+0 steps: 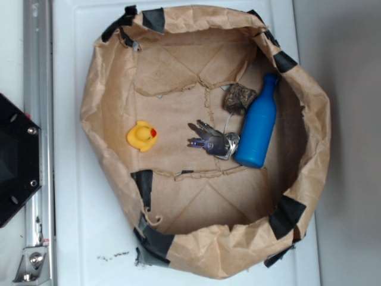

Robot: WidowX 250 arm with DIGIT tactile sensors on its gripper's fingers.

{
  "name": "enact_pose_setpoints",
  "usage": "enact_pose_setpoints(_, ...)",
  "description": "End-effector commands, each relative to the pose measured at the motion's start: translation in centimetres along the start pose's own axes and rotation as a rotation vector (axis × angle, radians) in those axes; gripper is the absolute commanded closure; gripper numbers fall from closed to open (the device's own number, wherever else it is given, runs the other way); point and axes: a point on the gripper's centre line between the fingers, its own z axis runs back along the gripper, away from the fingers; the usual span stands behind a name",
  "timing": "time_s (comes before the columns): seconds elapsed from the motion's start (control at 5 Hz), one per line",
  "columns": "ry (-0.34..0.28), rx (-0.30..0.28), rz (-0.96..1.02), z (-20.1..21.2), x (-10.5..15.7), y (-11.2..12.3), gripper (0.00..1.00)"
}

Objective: Grab the silver keys.

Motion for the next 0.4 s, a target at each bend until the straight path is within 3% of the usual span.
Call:
enact_pose_setpoints(0.0, 0.000, 0.000, 0.000, 0.0, 0.0, 0.0, 0.00)
enact_pose_setpoints(0.2, -0.069, 0.057, 0.167, -2.8, 4.7, -1.1, 0.00)
